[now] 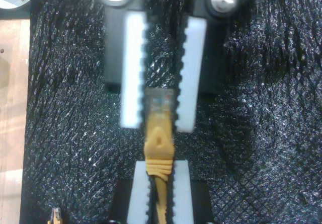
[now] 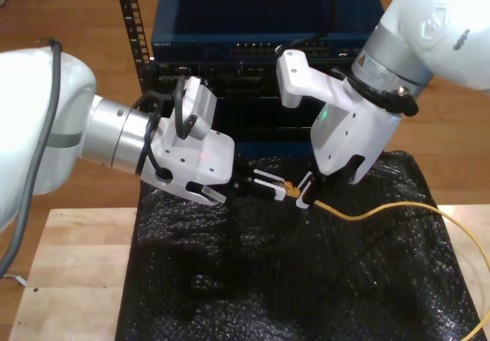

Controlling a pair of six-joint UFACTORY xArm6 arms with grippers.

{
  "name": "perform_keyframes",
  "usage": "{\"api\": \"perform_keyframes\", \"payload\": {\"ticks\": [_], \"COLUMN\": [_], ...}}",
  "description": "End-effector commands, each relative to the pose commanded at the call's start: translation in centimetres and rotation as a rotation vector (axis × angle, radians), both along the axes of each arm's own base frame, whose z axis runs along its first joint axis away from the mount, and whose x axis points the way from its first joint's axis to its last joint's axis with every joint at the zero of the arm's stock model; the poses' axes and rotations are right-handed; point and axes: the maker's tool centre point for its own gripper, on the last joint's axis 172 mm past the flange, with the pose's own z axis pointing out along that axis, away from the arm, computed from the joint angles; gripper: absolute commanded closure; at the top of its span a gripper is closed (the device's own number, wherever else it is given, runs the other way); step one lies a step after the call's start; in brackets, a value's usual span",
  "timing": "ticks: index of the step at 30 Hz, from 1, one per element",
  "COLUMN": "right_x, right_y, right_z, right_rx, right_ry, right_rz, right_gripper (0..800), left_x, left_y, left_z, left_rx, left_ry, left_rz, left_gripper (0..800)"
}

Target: Grab the cable and plug it in

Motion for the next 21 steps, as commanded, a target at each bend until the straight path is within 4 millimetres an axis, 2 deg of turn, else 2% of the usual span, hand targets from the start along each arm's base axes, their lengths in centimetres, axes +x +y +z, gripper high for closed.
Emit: {"api": "perform_keyframes", "payload": {"ticks": [3, 7, 9, 11, 12, 14, 21], "right_x": [0.0, -0.1, -0.1, -0.1, -0.1, 0.1, 1.4], "right_y": [0.0, 0.0, 0.0, 0.0, 0.0, -0.1, -0.1], "right_z": [0.0, 0.1, 0.1, 0.1, 0.2, 0.5, 3.0], "right_rx": [0.002, 0.001, 0.002, 0.004, 0.006, 0.009, 0.025], "right_ry": [-0.001, 0.002, 0.000, -0.004, -0.010, -0.025, -0.089], "right_rz": [0.002, 0.001, 0.002, 0.009, 0.014, 0.023, 0.028], "right_gripper": [725, 513, 324, 55, 12, 4, 1], "left_x": [0.1, 0.2, 0.4, 0.4, 0.4, 0.7, 0.5], "left_y": [0.0, 0.0, 0.1, 0.1, 0.1, 0.1, -0.1], "left_z": [0.0, 0.0, 0.2, 0.0, -0.1, -0.4, 0.6], "left_rx": [0.001, 0.002, 0.001, 0.001, -0.002, -0.007, -0.043], "left_ry": [-0.002, -0.004, -0.006, 0.002, 0.009, 0.027, 0.082], "left_rz": [0.004, 0.006, 0.008, 0.007, 0.006, -0.001, -0.036], "left_gripper": [792, 797, 798, 798, 798, 798, 798]}}
